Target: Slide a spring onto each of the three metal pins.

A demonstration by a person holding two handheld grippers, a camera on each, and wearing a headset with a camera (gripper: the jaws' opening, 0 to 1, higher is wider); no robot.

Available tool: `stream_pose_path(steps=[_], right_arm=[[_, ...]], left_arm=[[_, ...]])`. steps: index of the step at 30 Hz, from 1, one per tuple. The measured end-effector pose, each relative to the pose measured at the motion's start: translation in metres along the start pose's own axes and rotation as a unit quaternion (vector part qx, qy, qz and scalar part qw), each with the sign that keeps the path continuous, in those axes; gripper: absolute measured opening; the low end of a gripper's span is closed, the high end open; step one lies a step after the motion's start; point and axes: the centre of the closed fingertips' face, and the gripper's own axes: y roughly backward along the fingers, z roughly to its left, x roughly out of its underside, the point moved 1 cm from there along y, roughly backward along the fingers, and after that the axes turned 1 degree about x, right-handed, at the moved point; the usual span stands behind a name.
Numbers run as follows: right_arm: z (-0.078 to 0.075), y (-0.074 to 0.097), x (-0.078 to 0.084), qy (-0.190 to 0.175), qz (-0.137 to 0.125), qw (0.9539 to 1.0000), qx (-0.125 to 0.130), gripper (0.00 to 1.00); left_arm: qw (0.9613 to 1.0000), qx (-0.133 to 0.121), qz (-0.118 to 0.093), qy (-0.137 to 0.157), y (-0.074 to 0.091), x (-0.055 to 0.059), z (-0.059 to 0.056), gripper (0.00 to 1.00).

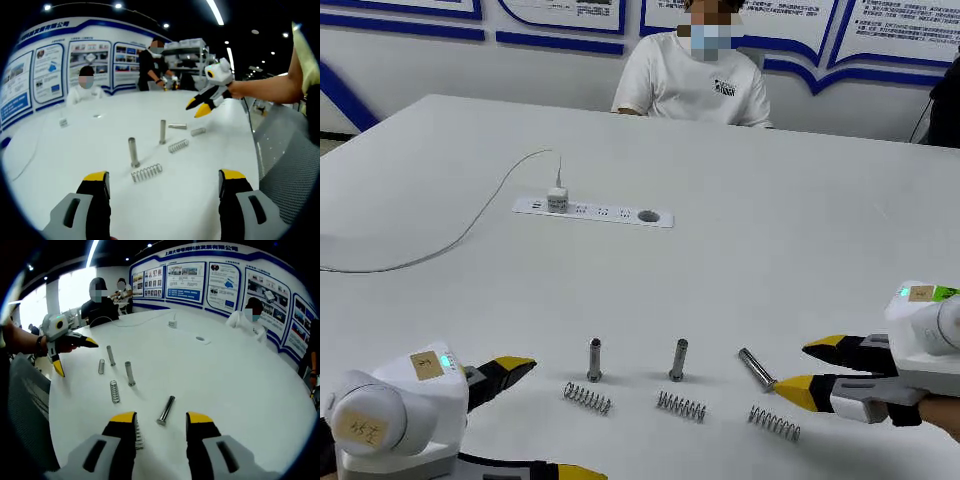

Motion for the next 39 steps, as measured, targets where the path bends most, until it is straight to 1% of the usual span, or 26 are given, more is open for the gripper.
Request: stream_pose_path(steps=[2, 4, 6, 11, 14, 20, 25, 27, 29, 36, 39], right_arm=[[-0.003, -0.004, 0.0, -0.002, 0.01, 0.9999, 0.006, 0.38], [-0.006, -0.008, -0.002, -0.005, 0.011, 0.9999, 0.011, 0.35], [-0.007, -0.012, -0.003, -0.006, 0.018, 0.9997, 0.015, 0.33], [-0.008, -0.024, -0.005, -0.012, 0.029, 0.9994, 0.015, 0.3], [-0.01, -0.031, -0.006, -0.013, 0.037, 0.999, 0.023, 0.27], [-0.015, -0.042, -0.004, -0.027, 0.052, 0.9976, 0.038, 0.22], [-0.015, -0.05, -0.008, -0.032, 0.054, 0.9972, 0.042, 0.19], [-0.014, -0.055, -0.007, -0.034, 0.062, 0.9965, 0.043, 0.18], [-0.016, -0.058, -0.004, -0.039, 0.074, 0.9952, 0.051, 0.17], [-0.016, -0.064, 0.004, -0.049, 0.087, 0.9935, 0.055, 0.15], [-0.017, -0.065, 0.005, -0.052, 0.089, 0.9931, 0.056, 0.13]], left_arm=[[1.0, 0.001, 0.001, 0.0, 0.0, 0.0, 0.0, 0.91], [1.0, 0.001, 0.002, -0.001, 0.0, 0.0, -0.001, 0.91], [1.0, 0.0, 0.002, 0.0, 0.0, 0.001, -0.001, 0.91], [1.0, -0.001, 0.001, 0.0, 0.0, 0.0, 0.001, 0.91], [1.0, -0.002, 0.001, 0.0, 0.0, 0.0, 0.001, 0.91], [1.0, -0.002, 0.002, 0.001, 0.0, 0.001, 0.001, 0.9], [1.0, -0.001, 0.003, 0.001, -0.002, 0.001, 0.001, 0.9], [1.0, -0.001, 0.002, 0.002, -0.002, 0.001, 0.001, 0.9], [1.0, -0.001, 0.002, 0.002, -0.003, 0.001, 0.002, 0.9], [1.0, 0.0, 0.004, 0.003, -0.003, 0.004, 0.002, 0.89], [1.0, 0.0, 0.005, 0.003, -0.004, 0.004, 0.002, 0.89]])
